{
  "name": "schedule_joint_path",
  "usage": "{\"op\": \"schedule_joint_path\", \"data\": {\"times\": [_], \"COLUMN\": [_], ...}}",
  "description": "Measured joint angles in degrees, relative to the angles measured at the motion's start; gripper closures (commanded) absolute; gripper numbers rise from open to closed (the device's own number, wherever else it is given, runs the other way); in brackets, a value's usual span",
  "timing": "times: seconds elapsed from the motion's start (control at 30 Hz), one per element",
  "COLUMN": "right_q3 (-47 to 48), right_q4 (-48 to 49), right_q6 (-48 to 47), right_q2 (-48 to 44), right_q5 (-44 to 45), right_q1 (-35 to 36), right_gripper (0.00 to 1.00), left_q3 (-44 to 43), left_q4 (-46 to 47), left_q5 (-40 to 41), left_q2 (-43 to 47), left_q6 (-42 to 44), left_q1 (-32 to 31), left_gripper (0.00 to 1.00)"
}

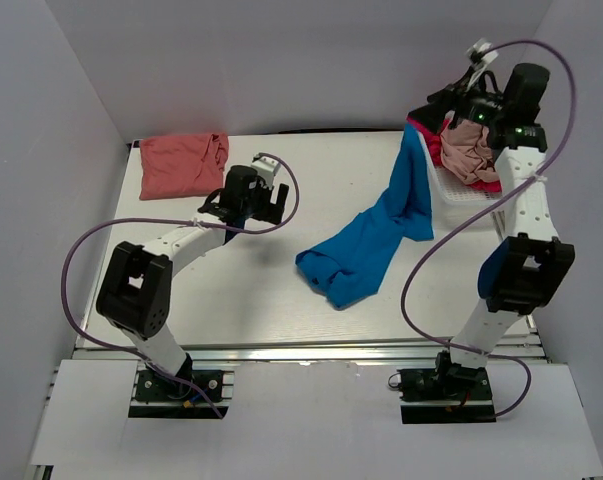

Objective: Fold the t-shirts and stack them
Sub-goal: Flatten out the tshirt

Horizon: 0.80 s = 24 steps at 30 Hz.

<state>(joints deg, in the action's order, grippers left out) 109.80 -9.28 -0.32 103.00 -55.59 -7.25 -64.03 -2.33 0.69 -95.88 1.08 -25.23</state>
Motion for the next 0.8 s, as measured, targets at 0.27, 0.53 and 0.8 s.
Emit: {"op": "schedule_joint_path", "data": {"times": [0.27,0.53,0.8], "right_q3": [-13.88,-17.0,-17.07], "right_q4": [0.61,1.88,1.77], "right_q6": [-6.14,-8.09,-9.05], "right_q2": [-8.39,-19.54,-19.87], "right_q5": [1.46,1.18,1.88], "right_q1": [0.79,2.78,4.15], "right_gripper": [0.11,0.11,0.11], "left_q3": [0.35,1.11,2.23], "left_q4": [-1.62,-2.62,-6.29], "left_q5": [-5.29,-12.83,-16.37], "left_q2": [1.16,0.0,-5.81], "left_q6": [1.07,-1.57,-4.68], "left_q1": [0.04,-0.59,-7.41], "left_gripper": [0.02,0.02,0.15]}}
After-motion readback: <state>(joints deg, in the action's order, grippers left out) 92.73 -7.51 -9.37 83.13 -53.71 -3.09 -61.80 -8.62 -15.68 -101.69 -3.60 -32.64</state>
